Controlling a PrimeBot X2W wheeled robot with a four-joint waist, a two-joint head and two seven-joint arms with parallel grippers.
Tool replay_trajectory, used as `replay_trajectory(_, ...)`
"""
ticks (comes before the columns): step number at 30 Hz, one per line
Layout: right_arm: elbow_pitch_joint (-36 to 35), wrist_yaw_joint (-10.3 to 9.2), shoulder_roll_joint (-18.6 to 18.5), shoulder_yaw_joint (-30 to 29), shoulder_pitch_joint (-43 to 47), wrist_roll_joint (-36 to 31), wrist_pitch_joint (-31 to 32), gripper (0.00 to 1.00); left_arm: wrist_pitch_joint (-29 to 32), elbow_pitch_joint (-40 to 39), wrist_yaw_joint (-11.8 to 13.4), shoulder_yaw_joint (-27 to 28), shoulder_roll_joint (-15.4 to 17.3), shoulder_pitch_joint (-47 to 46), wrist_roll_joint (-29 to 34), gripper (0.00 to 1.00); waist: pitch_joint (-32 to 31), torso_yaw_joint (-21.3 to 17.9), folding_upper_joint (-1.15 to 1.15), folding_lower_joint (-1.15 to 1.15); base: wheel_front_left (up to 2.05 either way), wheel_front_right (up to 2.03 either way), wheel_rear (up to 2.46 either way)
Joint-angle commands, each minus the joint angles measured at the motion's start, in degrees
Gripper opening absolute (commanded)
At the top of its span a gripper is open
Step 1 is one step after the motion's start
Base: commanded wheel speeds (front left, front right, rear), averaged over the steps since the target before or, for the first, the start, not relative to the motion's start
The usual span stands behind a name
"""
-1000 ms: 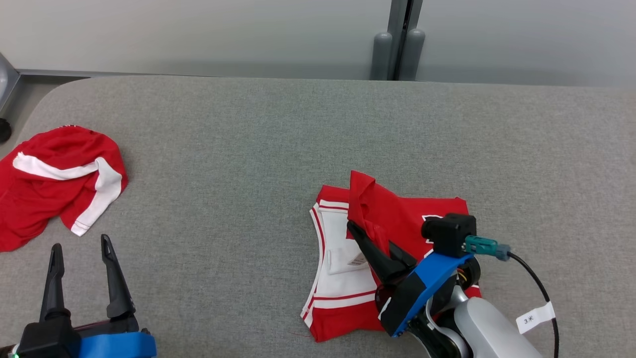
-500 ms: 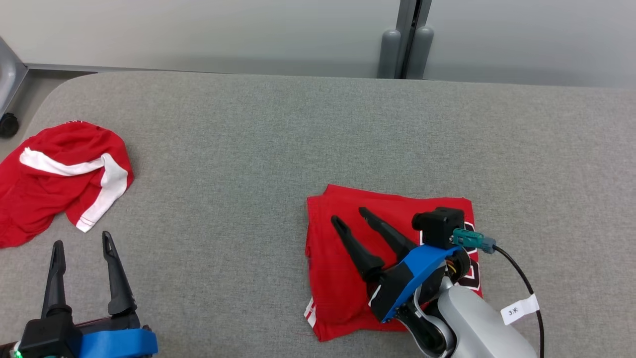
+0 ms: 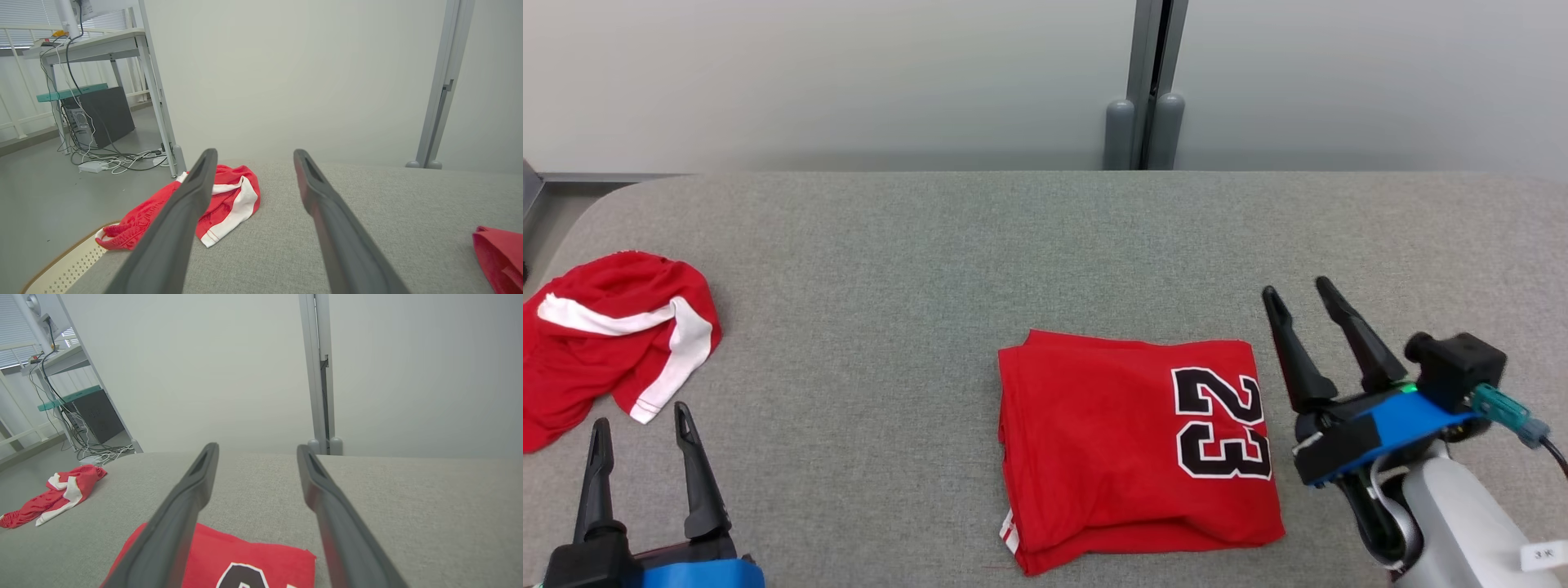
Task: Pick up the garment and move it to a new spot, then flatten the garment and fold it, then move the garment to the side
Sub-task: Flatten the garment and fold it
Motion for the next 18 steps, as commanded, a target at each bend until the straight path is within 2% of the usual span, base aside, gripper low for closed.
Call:
replay_trajectory(1, -1.0, 0.03, -0.4, -2.0, 2.3, -1.6, -0.4, 1.0, -0.2, 0.1, -0.1, 0.1, 0.5, 0.8, 0.2, 1.0, -0.8, -0.6, 0.01, 0.0, 0.0, 0.0, 0.0)
replay_trajectory(5, -3.2, 0.02, -0.5, -6.5, 6.6, -4.5, -0.7, 1.0, -0.2, 0.2, -0.3, 0.1, 0.8, 1.2, 0.5, 1.0, -1.5, -1.1, 0.01, 0.0, 0.0, 0.0, 0.0)
replay_trajectory(11, -7.3, 0.02, 2.1, -13.1, 15.1, -8.7, -0.7, 1.0, -0.2, 0.6, -1.0, -0.6, 1.2, 1.7, 0.5, 1.0, -2.7, -1.7, 0.01, 0.0, 0.0, 0.0, 0.0)
replay_trajectory(18, -10.3, 0.02, 4.7, -14.9, 20.8, -11.8, -0.8, 1.0, -0.2, 1.7, -2.3, -1.9, 1.6, 2.4, 0.1, 1.0, -4.2, -2.6, 0.01, 0.0, 0.0, 0.0, 0.0)
